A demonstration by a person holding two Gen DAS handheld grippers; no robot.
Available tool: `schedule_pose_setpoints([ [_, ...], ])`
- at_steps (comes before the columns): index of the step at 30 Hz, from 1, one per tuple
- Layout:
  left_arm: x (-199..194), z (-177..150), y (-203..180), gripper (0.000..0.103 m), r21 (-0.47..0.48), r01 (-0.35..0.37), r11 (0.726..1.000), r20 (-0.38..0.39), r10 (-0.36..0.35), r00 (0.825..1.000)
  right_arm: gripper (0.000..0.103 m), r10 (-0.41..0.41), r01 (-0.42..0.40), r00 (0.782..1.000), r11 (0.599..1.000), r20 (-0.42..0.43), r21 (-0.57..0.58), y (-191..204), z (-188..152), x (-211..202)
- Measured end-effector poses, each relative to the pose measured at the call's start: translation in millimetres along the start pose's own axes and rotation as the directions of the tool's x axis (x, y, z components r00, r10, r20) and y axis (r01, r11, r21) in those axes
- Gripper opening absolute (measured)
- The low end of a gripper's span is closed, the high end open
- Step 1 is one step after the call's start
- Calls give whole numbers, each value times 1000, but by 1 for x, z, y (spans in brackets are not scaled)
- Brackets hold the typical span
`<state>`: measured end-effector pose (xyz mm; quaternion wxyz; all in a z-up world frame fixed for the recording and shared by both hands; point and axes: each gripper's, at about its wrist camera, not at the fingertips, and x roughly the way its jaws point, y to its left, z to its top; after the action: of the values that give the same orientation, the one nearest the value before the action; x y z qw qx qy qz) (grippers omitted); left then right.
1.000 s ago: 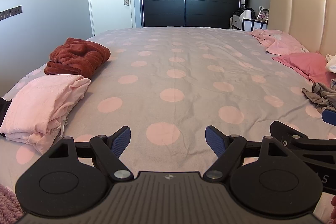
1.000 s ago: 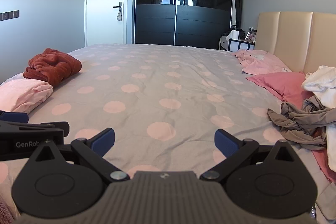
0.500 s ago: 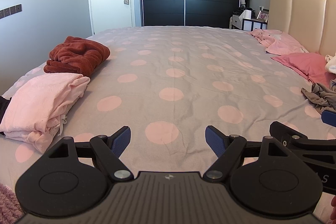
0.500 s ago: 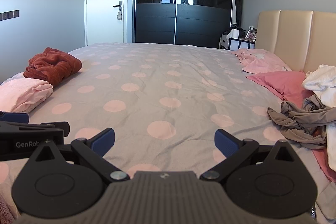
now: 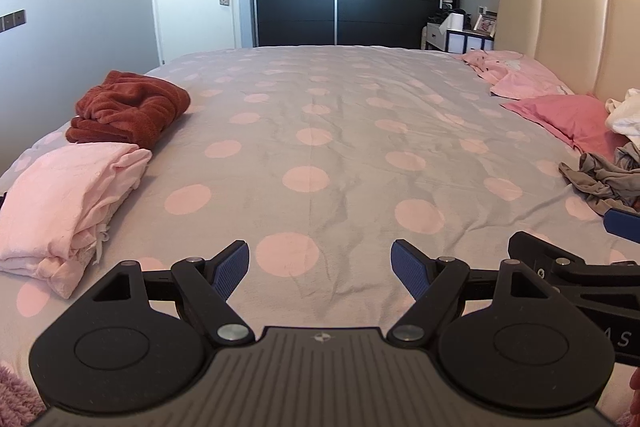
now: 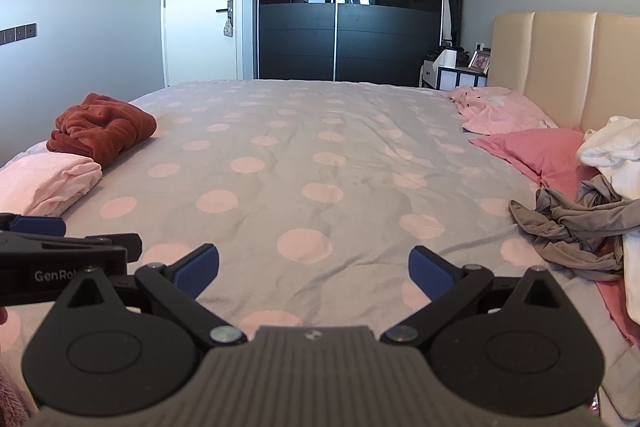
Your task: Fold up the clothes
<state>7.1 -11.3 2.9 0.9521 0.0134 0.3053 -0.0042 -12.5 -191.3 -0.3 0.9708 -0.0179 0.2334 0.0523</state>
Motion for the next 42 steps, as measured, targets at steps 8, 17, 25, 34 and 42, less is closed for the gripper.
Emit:
schedule_pose_setpoints([
  [8, 15, 11, 5, 78, -34, -27, 999, -31, 26, 999, 101, -52, 54, 998, 997, -36, 51, -63, 22, 2],
  [17, 32, 13, 0, 78, -14, -44, 999, -59, 43, 997, 82, -267, 268, 963, 964, -47, 7, -201, 64, 4],
  [25, 56, 9, -4, 78, 33, -81, 996, -97, 84, 992, 82, -508, 508, 861, 861, -8, -18, -357, 91, 12],
  [34, 91, 8, -7, 78, 67, -128, 990, -147, 137, 980, 82, -683, 678, 730, 725, 2, -120, -494, 121, 52],
  [42, 112, 7, -20, 78, 110, -107, 988, -179, 126, 976, 7, -706, 693, 701, 707, -97, -139, -529, 123, 90],
])
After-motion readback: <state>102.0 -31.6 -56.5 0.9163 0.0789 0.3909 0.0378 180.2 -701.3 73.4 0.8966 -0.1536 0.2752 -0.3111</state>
